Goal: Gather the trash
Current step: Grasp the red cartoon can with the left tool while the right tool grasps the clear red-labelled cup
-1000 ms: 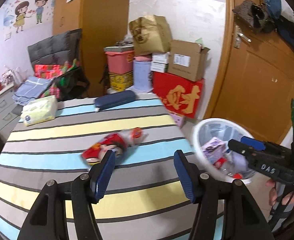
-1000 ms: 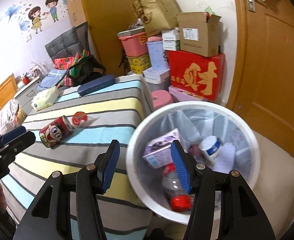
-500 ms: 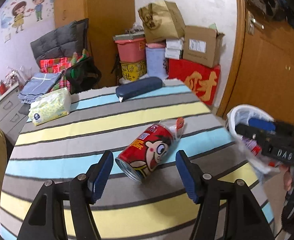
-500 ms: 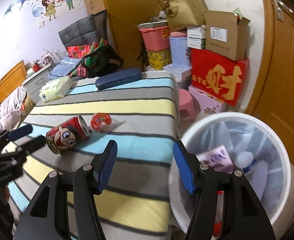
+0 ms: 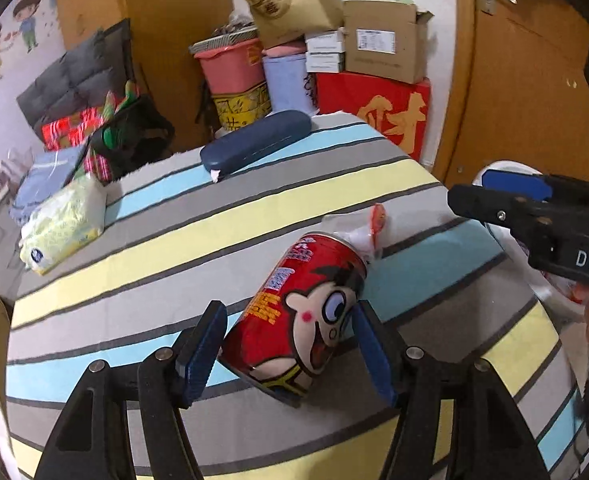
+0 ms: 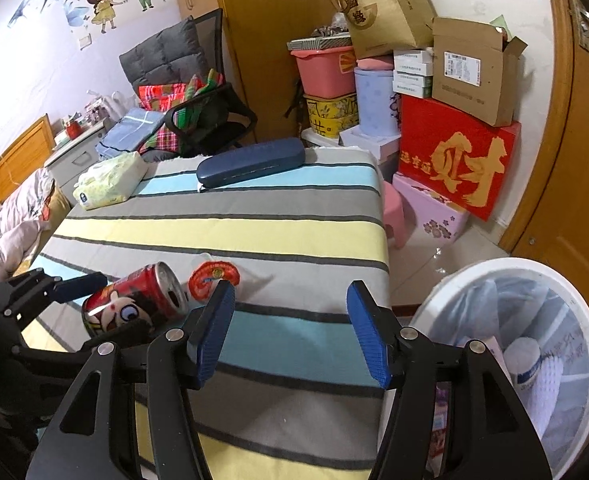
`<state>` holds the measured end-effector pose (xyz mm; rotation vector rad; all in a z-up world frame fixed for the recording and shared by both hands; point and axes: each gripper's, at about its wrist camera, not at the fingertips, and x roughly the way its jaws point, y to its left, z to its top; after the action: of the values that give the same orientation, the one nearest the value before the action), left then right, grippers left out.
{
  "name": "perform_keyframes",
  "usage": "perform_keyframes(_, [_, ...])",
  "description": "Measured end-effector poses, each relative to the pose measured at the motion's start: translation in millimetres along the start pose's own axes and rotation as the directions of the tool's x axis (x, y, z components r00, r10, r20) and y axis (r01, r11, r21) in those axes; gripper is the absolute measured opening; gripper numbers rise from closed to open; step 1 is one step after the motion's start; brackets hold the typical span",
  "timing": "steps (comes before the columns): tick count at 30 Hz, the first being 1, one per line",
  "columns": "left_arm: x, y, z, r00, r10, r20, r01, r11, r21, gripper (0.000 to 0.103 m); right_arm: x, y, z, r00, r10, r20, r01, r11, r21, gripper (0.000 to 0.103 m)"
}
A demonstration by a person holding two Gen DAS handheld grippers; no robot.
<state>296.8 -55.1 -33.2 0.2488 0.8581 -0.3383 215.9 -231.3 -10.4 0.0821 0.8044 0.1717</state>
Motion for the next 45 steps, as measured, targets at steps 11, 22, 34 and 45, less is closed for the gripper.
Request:
perform_keyframes(11, [-2, 40, -7, 1.0, -0.01, 0.011, 0.012, 0.984, -0.176, 0.06, 19, 12, 9, 0.998, 0.063, -0.017, -0.064, 0.998, -0.026, 0.06])
perform_keyframes(22, [-12, 74, -24, 1.0, 0.03, 0.008, -0.026, 0.955, -0.297, 0.06, 39, 35, 11, 0.994, 0.093, -0.057, -0.101, 0.983, -0.154, 0.06])
perform_keyframes(34, [-10, 76, -22, 1.0, 0.019, 0.021, -0.012, 0.953, -0.302, 0.06, 54, 39, 9, 0.989, 0.096, -0.111, -0.118, 0.971, -0.209, 0.06])
perform_keyframes(45, [-6, 67, -18, 1.0, 0.008, 0.019, -0.003, 0.959, -0.283, 0.057, 51, 39, 4, 0.986, 0.12, -0.113, -0.139, 0.975, -0.171, 0.045])
